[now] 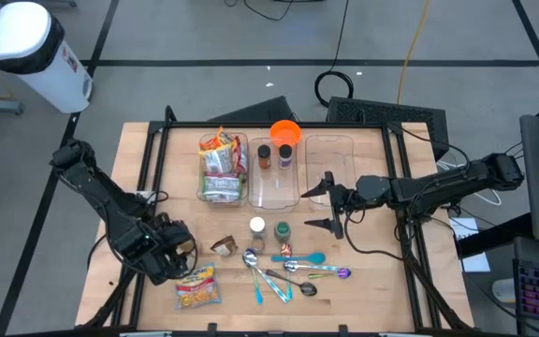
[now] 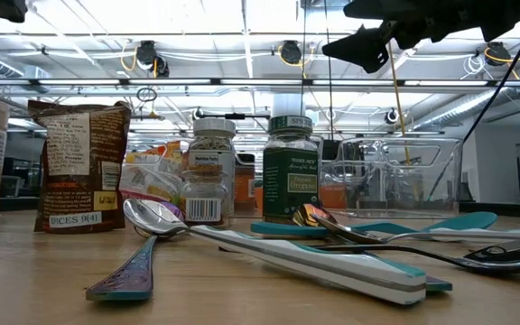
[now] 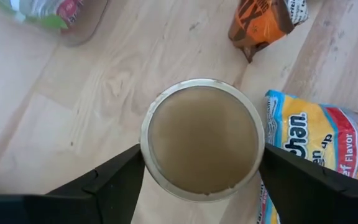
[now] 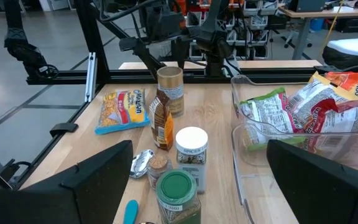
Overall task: Pick & Place Food Item
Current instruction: Put the golden seasoning bottle into the middle transparent bin
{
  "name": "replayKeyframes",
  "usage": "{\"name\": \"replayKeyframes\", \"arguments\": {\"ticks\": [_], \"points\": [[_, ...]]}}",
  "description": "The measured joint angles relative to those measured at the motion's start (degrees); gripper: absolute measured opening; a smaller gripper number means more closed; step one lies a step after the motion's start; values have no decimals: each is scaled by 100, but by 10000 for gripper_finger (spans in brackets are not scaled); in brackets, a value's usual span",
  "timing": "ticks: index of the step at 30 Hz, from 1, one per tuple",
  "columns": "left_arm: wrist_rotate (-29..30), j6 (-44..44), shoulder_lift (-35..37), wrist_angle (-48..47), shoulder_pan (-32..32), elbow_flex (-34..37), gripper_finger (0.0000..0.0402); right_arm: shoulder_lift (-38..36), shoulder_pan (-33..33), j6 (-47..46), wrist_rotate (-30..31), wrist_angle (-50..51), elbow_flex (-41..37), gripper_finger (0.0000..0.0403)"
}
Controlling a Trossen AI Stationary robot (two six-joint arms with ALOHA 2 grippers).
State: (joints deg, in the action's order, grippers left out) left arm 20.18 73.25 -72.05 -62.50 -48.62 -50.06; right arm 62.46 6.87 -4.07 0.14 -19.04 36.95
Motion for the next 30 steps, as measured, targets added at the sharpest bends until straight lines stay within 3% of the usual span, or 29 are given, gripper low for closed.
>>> {"name": "replayKeyframes", "arguments": {"ticks": [11,21,30], "points": [[97,-333,0,4,0,0,255,0,0,0,-1,0,0,361],[40,37,2,19,11,0,315,0,0,-1,-1,0,0,361],[-67,-244,4,24,375,0,328,0,0,-1,-2,-1,0,361]]}}
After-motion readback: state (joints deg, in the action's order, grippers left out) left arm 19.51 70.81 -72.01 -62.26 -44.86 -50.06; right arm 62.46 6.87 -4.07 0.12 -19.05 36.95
